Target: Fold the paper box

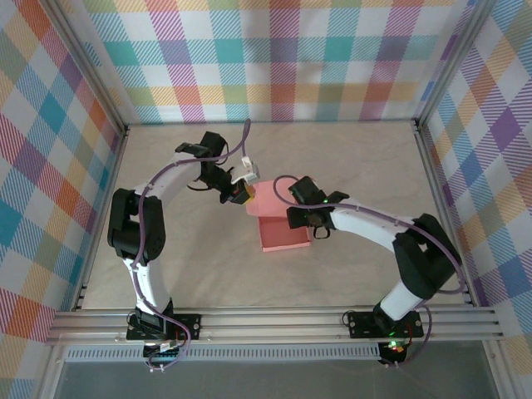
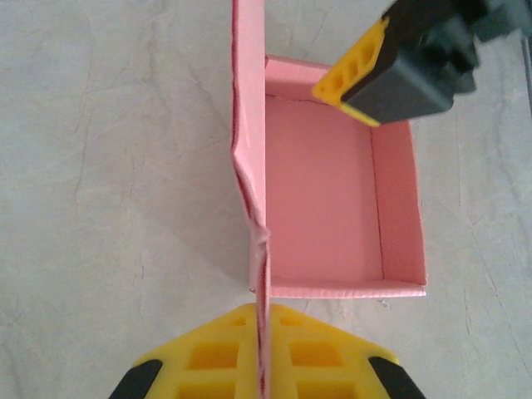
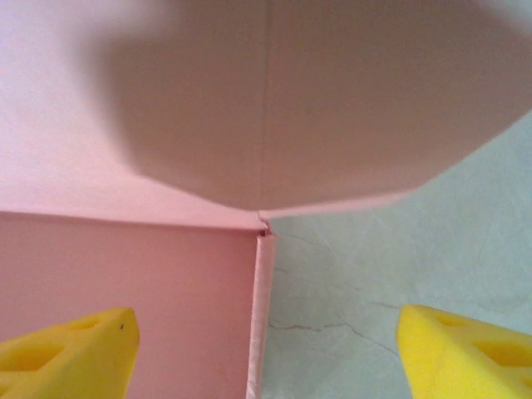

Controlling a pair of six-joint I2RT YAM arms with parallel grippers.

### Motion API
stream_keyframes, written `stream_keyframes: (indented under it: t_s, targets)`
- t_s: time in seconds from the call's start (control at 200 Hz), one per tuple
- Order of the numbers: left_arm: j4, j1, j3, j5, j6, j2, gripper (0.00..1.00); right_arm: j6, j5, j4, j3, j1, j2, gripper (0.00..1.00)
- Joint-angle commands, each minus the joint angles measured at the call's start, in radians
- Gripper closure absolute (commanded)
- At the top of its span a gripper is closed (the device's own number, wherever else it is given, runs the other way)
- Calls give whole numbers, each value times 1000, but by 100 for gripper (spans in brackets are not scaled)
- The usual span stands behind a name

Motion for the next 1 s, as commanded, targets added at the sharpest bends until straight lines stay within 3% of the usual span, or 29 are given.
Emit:
stream_keyframes:
  t_s: [0.0,0.375,0.57,0.685,0.865,0.995]
  targets:
    - [-25,-3,-33,41,57,-47,100,-105,-122,72,-25,-46,-70,19]
    - [-30,-3,-41,39,75,-51,100,-414,-482,17,5,-347,-236,22]
    - [-40,-3,-47,63,99,-59,100,-831,-729,-12,28,-441,-245,17]
    - [-45,-3,-48,60,104,-62,100,-1088,-876,-167,109,-446,-208,15]
    - [-46,-3,-50,44,105,-65,100,-1299,-880,-376,281,-449,-74,18]
    - [-54,-5,-48,50,108,-66,100,-1370,-881,-404,371,-453,4,16]
